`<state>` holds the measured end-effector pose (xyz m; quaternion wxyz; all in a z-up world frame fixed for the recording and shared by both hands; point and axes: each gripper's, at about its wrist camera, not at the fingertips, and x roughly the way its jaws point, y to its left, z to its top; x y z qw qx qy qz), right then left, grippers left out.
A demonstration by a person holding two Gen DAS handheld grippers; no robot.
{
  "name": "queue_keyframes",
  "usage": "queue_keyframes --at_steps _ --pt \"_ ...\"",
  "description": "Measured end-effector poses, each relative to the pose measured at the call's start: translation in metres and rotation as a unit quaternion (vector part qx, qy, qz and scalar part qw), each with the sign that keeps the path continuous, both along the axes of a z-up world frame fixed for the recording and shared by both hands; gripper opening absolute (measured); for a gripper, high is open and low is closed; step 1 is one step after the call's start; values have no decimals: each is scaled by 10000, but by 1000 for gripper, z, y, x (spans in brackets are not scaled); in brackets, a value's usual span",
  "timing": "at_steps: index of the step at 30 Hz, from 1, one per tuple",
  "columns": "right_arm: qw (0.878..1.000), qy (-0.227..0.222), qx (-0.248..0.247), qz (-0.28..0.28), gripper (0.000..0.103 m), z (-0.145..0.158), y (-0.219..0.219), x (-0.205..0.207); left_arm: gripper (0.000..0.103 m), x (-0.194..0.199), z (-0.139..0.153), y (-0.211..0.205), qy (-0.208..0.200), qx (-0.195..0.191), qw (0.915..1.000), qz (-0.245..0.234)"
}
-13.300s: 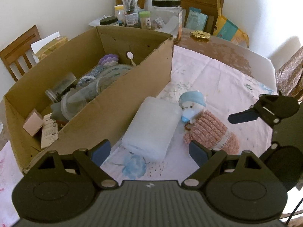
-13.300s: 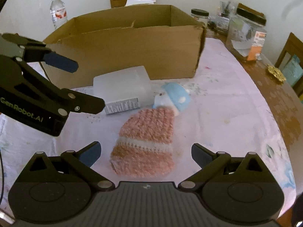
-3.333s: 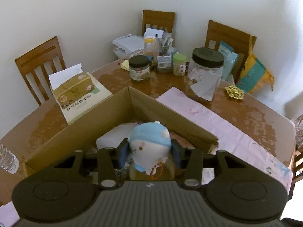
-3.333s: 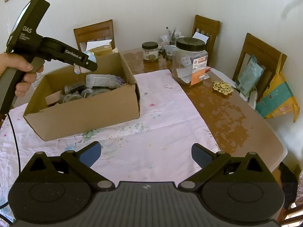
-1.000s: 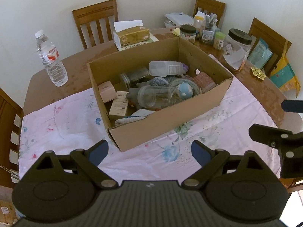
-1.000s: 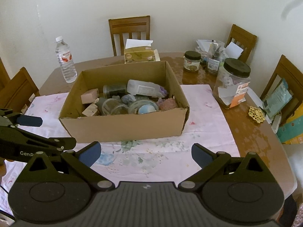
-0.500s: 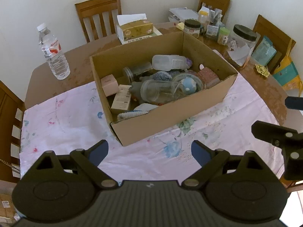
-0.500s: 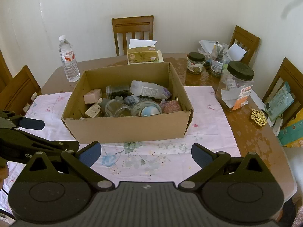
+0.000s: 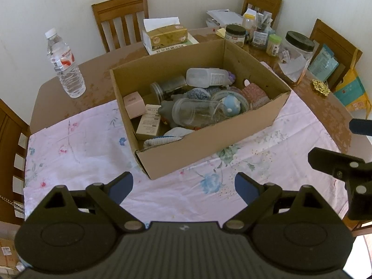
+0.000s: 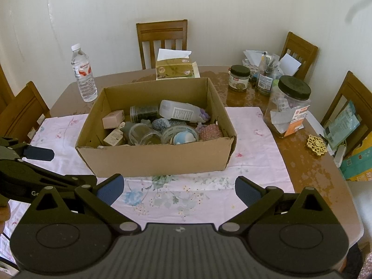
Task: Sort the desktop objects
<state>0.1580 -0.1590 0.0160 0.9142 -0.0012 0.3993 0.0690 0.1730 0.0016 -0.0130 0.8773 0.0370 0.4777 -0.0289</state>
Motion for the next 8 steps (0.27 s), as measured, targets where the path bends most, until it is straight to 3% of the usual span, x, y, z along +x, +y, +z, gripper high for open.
queue_keyframes --at_steps 8 --pt "10000 -3 -6 5 103 0 0 0 94 -1 0 1 32 -47 10000 -2"
